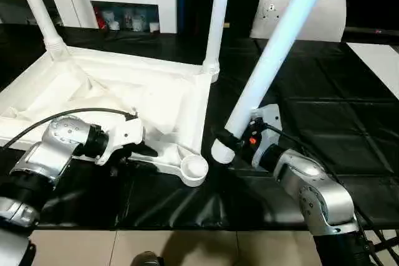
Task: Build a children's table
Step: Pick table leg, then insert table leg to table base
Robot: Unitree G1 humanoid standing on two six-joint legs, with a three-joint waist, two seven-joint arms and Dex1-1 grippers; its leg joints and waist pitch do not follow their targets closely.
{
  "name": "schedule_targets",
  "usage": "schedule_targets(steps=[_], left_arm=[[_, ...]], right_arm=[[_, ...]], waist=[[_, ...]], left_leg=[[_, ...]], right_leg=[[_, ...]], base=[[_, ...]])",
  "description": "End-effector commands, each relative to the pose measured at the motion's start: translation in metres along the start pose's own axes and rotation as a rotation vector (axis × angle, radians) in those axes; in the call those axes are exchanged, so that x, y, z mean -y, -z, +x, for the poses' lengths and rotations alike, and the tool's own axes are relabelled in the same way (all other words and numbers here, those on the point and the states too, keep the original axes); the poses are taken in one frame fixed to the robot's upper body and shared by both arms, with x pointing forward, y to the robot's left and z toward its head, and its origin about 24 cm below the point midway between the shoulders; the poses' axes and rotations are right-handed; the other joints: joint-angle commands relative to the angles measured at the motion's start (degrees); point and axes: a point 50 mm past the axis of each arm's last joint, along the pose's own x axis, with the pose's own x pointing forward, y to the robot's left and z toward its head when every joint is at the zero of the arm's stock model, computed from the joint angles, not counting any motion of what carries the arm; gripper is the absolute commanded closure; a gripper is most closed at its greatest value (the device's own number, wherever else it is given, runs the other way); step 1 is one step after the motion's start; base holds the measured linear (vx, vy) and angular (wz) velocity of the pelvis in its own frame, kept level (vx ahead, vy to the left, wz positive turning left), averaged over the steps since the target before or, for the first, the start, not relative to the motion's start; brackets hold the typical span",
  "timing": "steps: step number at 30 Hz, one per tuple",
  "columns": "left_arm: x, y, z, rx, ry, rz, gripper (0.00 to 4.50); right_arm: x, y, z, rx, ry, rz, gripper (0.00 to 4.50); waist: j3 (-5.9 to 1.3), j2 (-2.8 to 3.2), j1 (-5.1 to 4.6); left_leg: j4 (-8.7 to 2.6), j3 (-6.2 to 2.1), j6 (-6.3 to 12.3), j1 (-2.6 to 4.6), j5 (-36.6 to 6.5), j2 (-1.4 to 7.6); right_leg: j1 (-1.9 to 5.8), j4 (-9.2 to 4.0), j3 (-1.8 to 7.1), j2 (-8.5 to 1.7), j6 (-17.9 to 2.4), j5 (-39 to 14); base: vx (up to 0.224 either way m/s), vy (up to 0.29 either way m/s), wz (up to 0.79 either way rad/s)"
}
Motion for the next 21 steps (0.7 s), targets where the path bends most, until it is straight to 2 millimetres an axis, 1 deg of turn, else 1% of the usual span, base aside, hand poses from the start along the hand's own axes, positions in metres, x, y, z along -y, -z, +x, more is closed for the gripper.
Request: schedule_targets(steps=[1,2,4,6,7,8,10,11,12,13,15,16,17,18,20,21], left_arm=[[-0.004,-0.002,0.001,-0.014,-0.005,0.021,3.34],[-0.004,-0.001,0.001,-0.016,-0.004,0.018,3.46],[-0.006,0.001,0.003,-0.004,-0.008,-0.006,3.53],[-0.006,-0.001,0.004,0.015,-0.013,-0.025,3.63],[-0.006,-0.002,0.006,0.040,-0.014,-0.050,3.74],[-0.005,-0.003,0.007,0.052,-0.013,-0.061,3.87],[-0.004,-0.004,0.010,0.078,-0.014,-0.090,3.96],[0.001,-0.002,0.018,0.079,-0.007,-0.128,3.97],[0.002,-0.002,0.020,0.077,-0.007,-0.137,4.06],[0.004,0.000,0.023,0.074,-0.011,-0.159,4.12],[0.006,0.002,0.030,0.070,-0.024,-0.201,4.16],[0.007,0.002,0.032,0.070,-0.033,-0.213,4.30],[0.009,0.002,0.039,0.071,-0.055,-0.243,4.35],[0.010,0.003,0.042,0.065,-0.076,-0.258,4.38],[0.009,0.003,0.046,0.056,-0.120,-0.267,4.44],[0.008,0.003,0.048,0.050,-0.149,-0.273,4.46]], right_arm=[[0.000,-0.005,-0.002,0.017,-0.007,-0.013,2.59],[0.000,-0.005,-0.002,0.017,-0.007,-0.015,2.59],[0.001,-0.006,-0.002,0.014,-0.004,-0.033,2.59],[0.002,-0.007,-0.003,0.018,0.002,-0.044,2.59],[0.002,-0.009,-0.003,0.025,0.006,-0.049,2.59],[0.003,-0.011,-0.003,0.028,0.017,-0.062,2.59],[0.006,-0.015,-0.003,0.040,0.051,-0.109,2.59],[0.008,-0.022,-0.002,0.042,0.067,-0.133,2.59],[0.008,-0.024,-0.002,0.041,0.071,-0.135,2.59],[0.009,-0.027,-0.002,0.030,0.079,-0.141,2.59],[0.007,-0.031,-0.001,0.023,0.061,-0.136,2.59],[0.006,-0.032,-0.001,0.026,0.052,-0.136,2.59],[0.004,-0.036,0.001,0.035,0.023,-0.137,2.59],[0.003,-0.037,0.001,0.041,0.012,-0.143,2.59],[0.003,-0.039,0.003,0.053,0.005,-0.153,2.59],[0.003,-0.039,0.004,0.057,0.004,-0.154,2.59]], waist=[[-4.02,1.73,0.05],[-4.00,1.86,0.06],[-3.99,1.83,0.07],[-3.89,1.85,0.12],[-3.82,1.80,0.08],[-3.80,1.78,0.02],[-3.83,1.55,0.10],[-3.87,1.62,0.14],[-3.94,1.65,0.05],[-3.93,1.48,-0.09],[-4.02,1.60,-0.04],[-4.03,1.57,-0.08],[-4.07,1.45,-0.06],[-4.06,1.45,-0.13],[-4.00,1.39,-0.07],[-4.05,1.54,-0.05]], left_leg=[[-4.34,-0.43,-5.11,1.88,-13.9,1.85],[-4.33,-0.45,-5.15,1.90,-14.2,1.83],[-4.42,-0.47,-5.38,1.98,-15.0,1.89],[-4.49,-0.47,-5.57,2.12,-16.1,1.98],[-4.58,-0.55,-5.55,2.02,-17.0,1.98],[-4.60,-0.53,-5.57,2.08,-17.2,2.00],[-4.56,-0.47,-5.46,2.09,-16.5,2.02],[-4.52,-0.44,-5.21,2.04,-15.9,1.98],[-4.55,-0.47,-5.28,2.02,-15.4,2.12],[-4.44,-0.37,-4.67,1.82,-13.9,1.90],[-4.26,-0.36,-3.85,1.63,-12.4,1.81],[-4.22,-0.33,-3.65,1.59,-12.1,1.81],[-4.12,-0.26,-3.18,1.53,-11.5,1.75],[-4.05,-0.25,-2.76,1.52,-11.5,1.77],[-3.99,-0.18,-2.13,1.39,-11.5,1.70],[-3.98,-0.21,-2.13,1.36,-11.4,1.66]], right_leg=[[1.81,-4.10,2.09,-4.66,-11.5,-1.7],[1.79,-4.15,2.11,-4.67,-11.5,-2.2],[1.79,-4.23,2.10,-4.76,-11.4,-3.5],[1.61,-4.30,2.09,-4.77,-11.4,-4.8],[1.68,-4.45,2.13,-4.95,-11.4,-6.8],[1.62,-4.46,2.13,-4.91,-11.4,-7.2],[1.60,-4.48,2.14,-4.95,-11.4,-7.2],[1.62,-4.46,2.13,-5.00,-11.4,-6.9],[1.74,-4.22,2.08,-5.04,-11.6,-6.0],[1.87,-4.07,2.00,-4.79,-11.8,-4.3],[2.09,-4.13,2.09,-4.86,-11.7,-3.0],[2.13,-4.10,2.11,-4.80,-11.6,-2.5],[2.17,-4.15,2.13,-4.84,-11.5,-2.1],[2.20,-4.18,2.11,-4.84,-11.6,-2.2],[2.22,-4.51,2.20,-4.88,-11.1,-4.0],[2.21,-4.58,2.18,-4.84,-10.6,-5.3]], base=[[0.000,0.000,0.00],[0.000,0.000,0.00],[0.000,0.000,0.00],[0.000,0.000,0.00],[0.000,0.000,0.00],[0.000,0.000,0.00],[0.000,0.000,0.00],[0.000,0.000,0.00],[0.000,0.000,0.00],[0.000,0.000,0.00],[0.000,0.000,0.00],[0.000,0.000,0.00],[0.000,0.000,0.00],[0.000,0.000,0.00],[0.000,0.000,0.00],[0.000,0.000,0.00]])
